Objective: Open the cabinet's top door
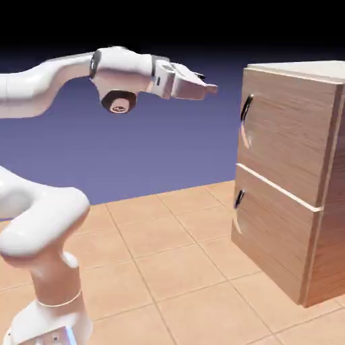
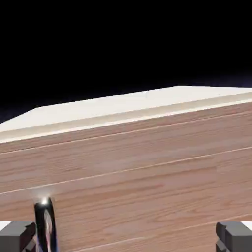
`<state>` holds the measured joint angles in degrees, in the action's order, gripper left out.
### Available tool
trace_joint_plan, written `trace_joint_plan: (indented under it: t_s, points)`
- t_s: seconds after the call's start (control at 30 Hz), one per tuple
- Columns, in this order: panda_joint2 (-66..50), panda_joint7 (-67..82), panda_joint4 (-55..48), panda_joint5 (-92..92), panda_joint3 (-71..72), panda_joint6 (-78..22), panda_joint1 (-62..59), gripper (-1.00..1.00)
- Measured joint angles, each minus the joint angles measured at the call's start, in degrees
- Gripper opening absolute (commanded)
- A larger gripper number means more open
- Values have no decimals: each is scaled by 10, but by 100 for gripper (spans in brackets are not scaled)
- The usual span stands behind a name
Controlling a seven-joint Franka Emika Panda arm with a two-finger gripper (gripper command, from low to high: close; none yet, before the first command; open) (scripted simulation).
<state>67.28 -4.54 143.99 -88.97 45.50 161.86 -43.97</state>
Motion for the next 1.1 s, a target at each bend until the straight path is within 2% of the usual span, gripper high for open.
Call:
trace_joint_plan:
  t_s: [0.8, 0.93, 0.97, 1.03, 1.1]
  points:
    - [220, 241, -108, -567, 290, -77, -284, 0]
    - [217, 238, -188, -584, 301, -82, -369, 0]
    - [217, 238, -191, -585, 302, -82, -372, -100]
    - [217, 238, -191, -585, 302, -82, -372, -100]
    - [225, 260, -149, -604, 290, -126, -348, -100]
